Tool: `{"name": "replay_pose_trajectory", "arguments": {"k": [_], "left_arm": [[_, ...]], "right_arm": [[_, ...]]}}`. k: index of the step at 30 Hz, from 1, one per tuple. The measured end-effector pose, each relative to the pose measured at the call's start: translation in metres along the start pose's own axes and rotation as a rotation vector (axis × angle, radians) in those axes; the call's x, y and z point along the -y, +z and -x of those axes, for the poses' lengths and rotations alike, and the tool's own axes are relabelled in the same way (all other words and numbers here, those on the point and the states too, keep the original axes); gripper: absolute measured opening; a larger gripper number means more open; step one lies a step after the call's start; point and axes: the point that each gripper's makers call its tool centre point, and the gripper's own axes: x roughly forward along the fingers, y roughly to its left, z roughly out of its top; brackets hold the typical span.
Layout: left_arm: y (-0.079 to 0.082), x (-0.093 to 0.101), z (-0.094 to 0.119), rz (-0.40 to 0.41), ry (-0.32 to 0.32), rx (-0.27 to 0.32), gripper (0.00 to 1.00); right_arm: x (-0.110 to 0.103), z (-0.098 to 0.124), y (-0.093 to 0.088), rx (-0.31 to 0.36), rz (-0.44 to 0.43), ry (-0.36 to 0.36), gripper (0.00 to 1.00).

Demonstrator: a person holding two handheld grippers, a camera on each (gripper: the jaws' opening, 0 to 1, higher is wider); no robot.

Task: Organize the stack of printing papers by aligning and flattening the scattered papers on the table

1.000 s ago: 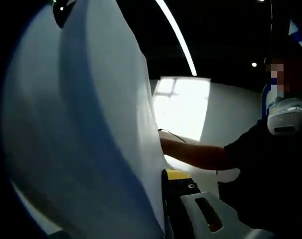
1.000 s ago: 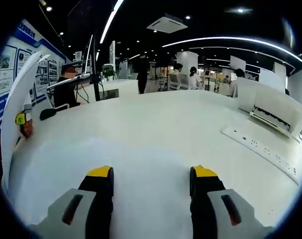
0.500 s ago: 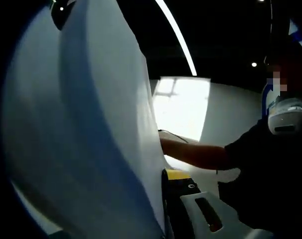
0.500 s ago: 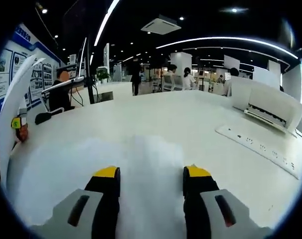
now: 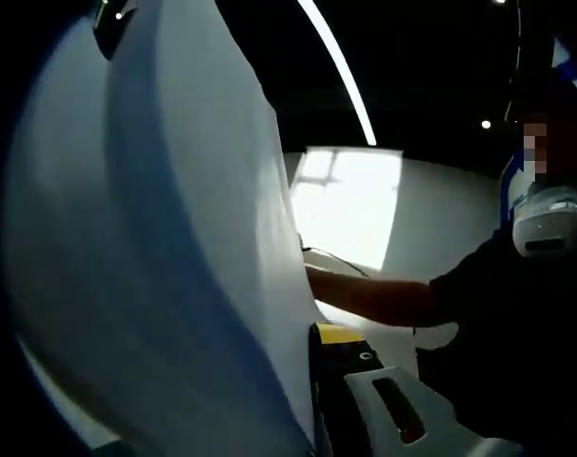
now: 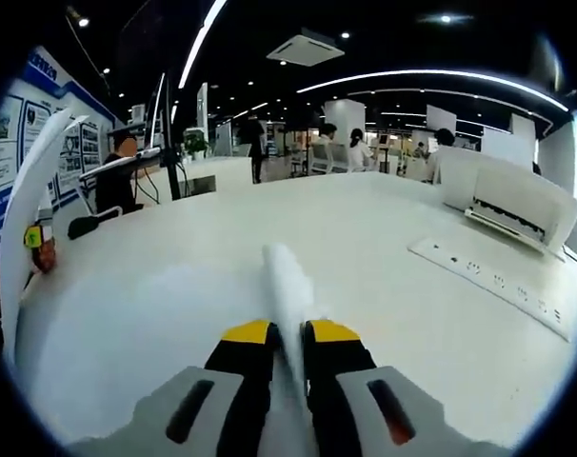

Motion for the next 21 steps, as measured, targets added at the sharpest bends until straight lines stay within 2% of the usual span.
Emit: {"name": "replay_pose_trajectory", "arguments": {"k": [10,12,17,21], "left_arm": [[0.000,0.001,0.000,0.001,0.000,0.000,0.06],[0.000,0.001,0.000,0.001,0.000,0.000,0.07],[0.000,0.001,0.000,0.000,0.001,-0.001,0.07],[0.000,0.000,0.000,0.000,0.002,-0.001,0.07]], "right_arm": [[-0.016,0.034,0.021,0.088,-0.034,0.004,0.01],[-0.018,0.049,0.034,0.140,-0.038,0.002,0.02],[-0.024,0.072,0.054,0.208,-0.031,0.004,0.02],[-0.024,0.093,0.077,0.268,-0.008,-0.007,0.02]]}}
